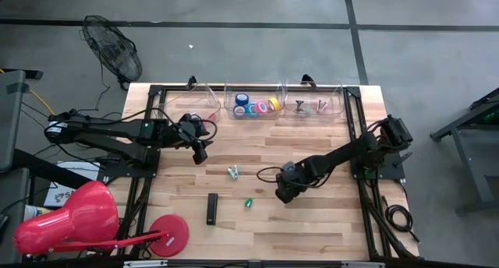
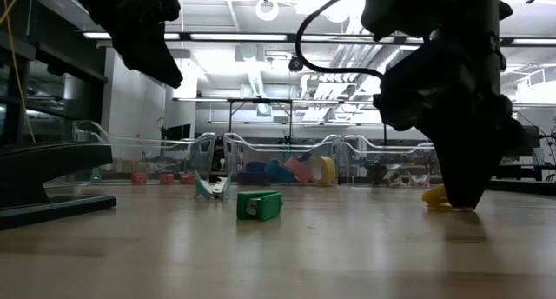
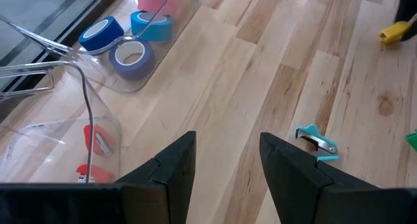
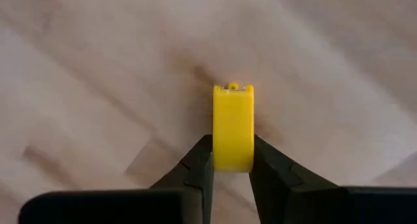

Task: Pick and place Stapler, Stapler remover, tape
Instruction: Put the yellow stapler into the left transparent bin

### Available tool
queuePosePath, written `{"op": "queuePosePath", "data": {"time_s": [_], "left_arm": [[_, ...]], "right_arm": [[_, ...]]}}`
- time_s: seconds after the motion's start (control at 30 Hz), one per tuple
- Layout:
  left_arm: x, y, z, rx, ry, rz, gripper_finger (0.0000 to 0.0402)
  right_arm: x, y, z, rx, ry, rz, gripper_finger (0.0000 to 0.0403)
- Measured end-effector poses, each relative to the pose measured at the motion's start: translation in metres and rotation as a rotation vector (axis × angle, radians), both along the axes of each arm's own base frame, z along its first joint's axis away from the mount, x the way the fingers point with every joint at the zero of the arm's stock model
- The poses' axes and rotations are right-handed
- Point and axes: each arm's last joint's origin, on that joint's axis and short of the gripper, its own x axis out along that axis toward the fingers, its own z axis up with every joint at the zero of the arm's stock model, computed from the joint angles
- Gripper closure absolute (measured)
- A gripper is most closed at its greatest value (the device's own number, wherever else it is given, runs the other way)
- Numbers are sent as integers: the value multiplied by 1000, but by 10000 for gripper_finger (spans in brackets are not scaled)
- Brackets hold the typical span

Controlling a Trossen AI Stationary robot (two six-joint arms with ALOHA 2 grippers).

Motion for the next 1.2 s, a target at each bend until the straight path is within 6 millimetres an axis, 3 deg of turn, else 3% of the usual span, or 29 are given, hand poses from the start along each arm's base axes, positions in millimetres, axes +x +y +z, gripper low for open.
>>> {"op": "queuePosePath", "data": {"time_s": [0.17,0.4,0.83,1.2], "left_arm": [[0,0,0,-1,-2,-2,234],[7,-3,7,2,-80,-118,234],[20,-6,31,212,-288,-378,234],[38,-7,43,630,-365,-558,234]], "right_arm": [[5,1,3,72,-45,85,338],[19,-14,35,54,-226,238,338],[35,-79,119,39,-652,407,338],[44,-132,157,35,-964,500,337]]}}
